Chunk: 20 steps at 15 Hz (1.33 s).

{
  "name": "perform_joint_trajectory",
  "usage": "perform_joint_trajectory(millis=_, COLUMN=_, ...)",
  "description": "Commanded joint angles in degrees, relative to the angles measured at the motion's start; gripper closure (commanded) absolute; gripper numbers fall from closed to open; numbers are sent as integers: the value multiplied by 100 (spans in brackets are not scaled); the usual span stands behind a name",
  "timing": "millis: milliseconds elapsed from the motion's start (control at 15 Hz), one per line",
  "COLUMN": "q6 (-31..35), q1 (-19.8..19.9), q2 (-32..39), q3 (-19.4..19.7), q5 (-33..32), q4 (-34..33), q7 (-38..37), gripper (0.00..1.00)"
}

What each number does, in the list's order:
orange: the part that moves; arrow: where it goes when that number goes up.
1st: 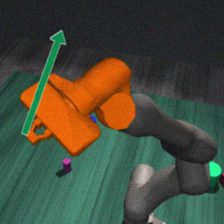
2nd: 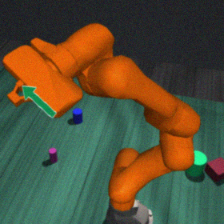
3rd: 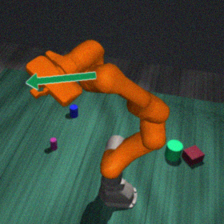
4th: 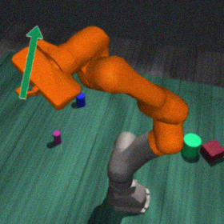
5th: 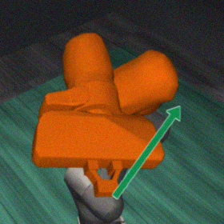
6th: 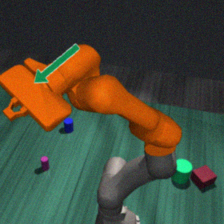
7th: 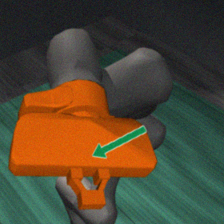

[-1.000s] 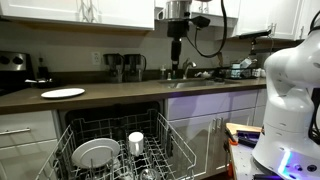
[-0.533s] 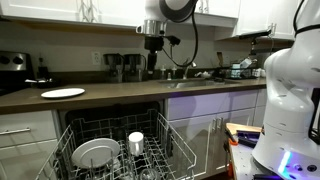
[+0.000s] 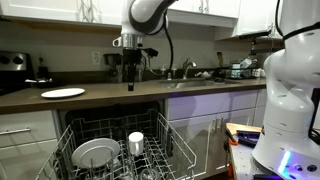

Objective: Remove the plate from the dishwasher.

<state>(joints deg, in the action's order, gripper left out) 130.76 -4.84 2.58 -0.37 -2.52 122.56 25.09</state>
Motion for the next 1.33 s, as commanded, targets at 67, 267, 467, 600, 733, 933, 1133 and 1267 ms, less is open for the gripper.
perform_joint_trajectory(millis=67, q6=-404, q1=11, q2=717, q3=-323, q5=-91, q4=-857, q7=276, gripper=0)
perform_joint_trajectory(millis=267, q6=-340, q1=62, q2=658, q3=-426, q5=-118, q4=-731, q7=104, gripper=0)
perform_joint_trajectory(millis=467, q6=-406, q1=50, q2=794, q3=-455, q5=-150, q4=-877, q7=102, gripper=0)
perform_joint_trajectory(millis=600, q6=-258, q1=27, q2=917, q3=-455, q5=-232, q4=-905, q7=70, gripper=0)
perform_joint_trajectory(millis=733, q6=31, q1=19, q2=1168, q3=-482, q5=-244, q4=-985, q7=124, gripper=0)
perform_joint_trajectory(millis=933, q6=578, q1=-1, q2=1594, q3=-546, q5=-330, q4=-1132, q7=138, gripper=0)
perform_joint_trajectory(millis=1133, q6=925, q1=-16, q2=2049, q3=-622, q5=-443, q4=-1358, q7=130, gripper=0)
perform_joint_trajectory(millis=1267, q6=1039, q1=4, q2=2354, q3=-702, q5=-418, q4=-1554, q7=191, gripper=0)
